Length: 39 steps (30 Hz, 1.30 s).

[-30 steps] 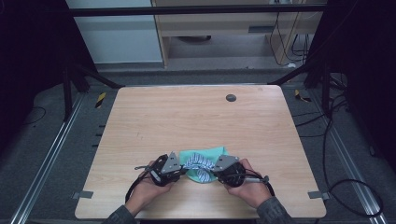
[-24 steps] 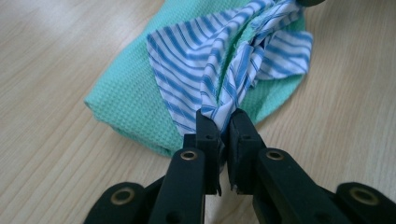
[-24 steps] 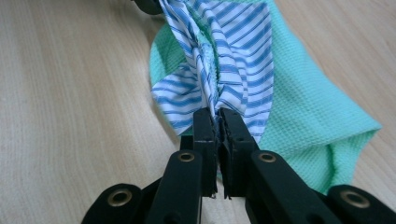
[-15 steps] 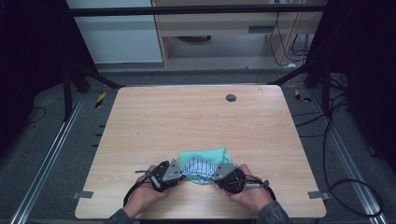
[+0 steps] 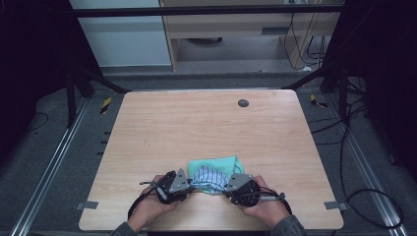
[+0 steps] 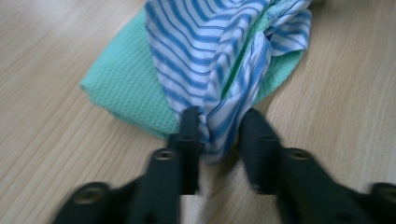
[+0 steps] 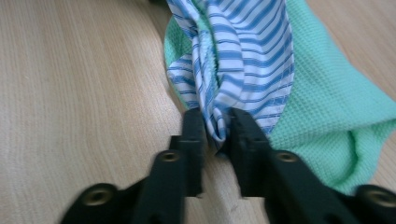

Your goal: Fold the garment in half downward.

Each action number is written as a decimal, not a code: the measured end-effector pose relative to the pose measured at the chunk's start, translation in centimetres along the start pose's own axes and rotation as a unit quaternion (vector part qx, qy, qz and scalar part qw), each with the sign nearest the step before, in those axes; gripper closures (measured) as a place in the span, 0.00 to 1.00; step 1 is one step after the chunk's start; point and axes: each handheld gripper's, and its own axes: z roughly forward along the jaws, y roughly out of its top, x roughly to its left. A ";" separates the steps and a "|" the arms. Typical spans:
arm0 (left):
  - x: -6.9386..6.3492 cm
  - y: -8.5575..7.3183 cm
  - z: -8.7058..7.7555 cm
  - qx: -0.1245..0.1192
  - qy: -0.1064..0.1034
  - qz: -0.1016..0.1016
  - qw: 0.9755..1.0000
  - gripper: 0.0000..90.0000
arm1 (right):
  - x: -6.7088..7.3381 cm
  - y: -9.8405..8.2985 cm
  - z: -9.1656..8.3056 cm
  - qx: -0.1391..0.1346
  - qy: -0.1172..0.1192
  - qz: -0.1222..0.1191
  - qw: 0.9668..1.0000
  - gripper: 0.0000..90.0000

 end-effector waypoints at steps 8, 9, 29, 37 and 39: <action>1.2 -1.8 -2.6 -0.013 0.024 -0.056 0.998 0.32 | -0.9 -2.5 -2.4 -0.010 -0.033 0.052 0.998 0.37; 1.5 -1.9 -2.6 -0.010 0.030 -0.062 0.998 0.30 | -1.1 -2.7 -2.5 -0.009 -0.038 0.056 0.998 0.33; 8.3 -4.5 -2.4 0.011 0.107 -0.188 0.976 0.10 | -8.9 -7.0 -2.9 -0.010 -0.170 0.236 0.957 0.07; 10.4 -5.1 -1.6 0.017 0.127 -0.214 0.968 0.07 | -11.6 -7.8 -2.5 -0.018 -0.211 0.287 0.934 0.08; 10.7 -5.4 -1.3 0.024 0.134 -0.219 0.966 0.07 | -12.3 -7.9 -2.3 -0.021 -0.214 0.305 0.928 0.09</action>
